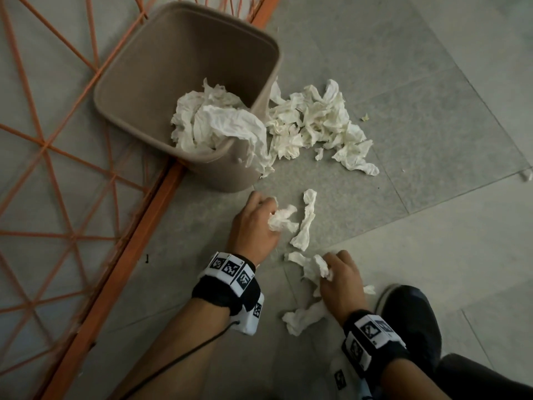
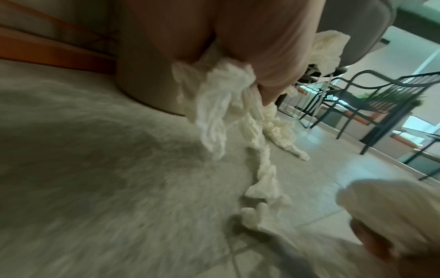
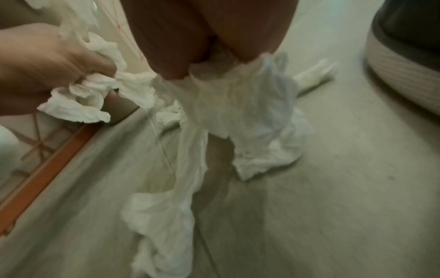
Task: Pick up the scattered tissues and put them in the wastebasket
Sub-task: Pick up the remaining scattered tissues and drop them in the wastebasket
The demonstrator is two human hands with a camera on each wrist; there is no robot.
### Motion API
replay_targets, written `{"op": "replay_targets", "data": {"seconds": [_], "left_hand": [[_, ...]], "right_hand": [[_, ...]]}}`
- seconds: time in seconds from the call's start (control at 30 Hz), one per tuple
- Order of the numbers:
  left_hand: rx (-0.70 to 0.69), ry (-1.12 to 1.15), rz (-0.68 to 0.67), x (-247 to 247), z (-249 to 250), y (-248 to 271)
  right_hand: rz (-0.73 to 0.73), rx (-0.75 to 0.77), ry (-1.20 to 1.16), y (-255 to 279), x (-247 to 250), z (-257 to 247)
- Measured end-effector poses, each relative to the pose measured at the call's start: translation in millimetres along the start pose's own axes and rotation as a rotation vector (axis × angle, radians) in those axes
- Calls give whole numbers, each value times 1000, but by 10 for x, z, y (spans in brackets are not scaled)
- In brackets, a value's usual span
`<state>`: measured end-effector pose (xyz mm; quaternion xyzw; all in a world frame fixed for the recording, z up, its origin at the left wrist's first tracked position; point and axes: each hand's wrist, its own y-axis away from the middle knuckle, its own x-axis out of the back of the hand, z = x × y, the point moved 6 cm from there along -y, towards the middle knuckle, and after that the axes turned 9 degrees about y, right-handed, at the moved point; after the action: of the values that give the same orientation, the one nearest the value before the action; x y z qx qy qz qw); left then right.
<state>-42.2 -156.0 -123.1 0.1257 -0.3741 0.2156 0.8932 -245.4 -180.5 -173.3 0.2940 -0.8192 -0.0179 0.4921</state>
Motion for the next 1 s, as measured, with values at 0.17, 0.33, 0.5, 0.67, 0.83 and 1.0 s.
{"op": "replay_targets", "data": {"seconds": [0.17,0.33,0.5,0.67,0.83,1.0], "left_hand": [[-93,-95,-326,-498,237,-196],[-118,-216,-463,-814,160,-195],[-37,-139,-383,-682,74,-186],[8,-5,-159,-374,142,-279],[-6,-50,-2,-216,344,-778],[146,-246,-97,-443,215,-1282]], "right_hand": [[105,-67,-96,-266,359,-110],[144,-264,-253,-712,755,-90],[109,-243,-93,-1488,935,-107],[-23,-54,145,-2136,889,-76],[57,-41,283,-2061,744,52],[138,-10,173,-1821,712,130]]}}
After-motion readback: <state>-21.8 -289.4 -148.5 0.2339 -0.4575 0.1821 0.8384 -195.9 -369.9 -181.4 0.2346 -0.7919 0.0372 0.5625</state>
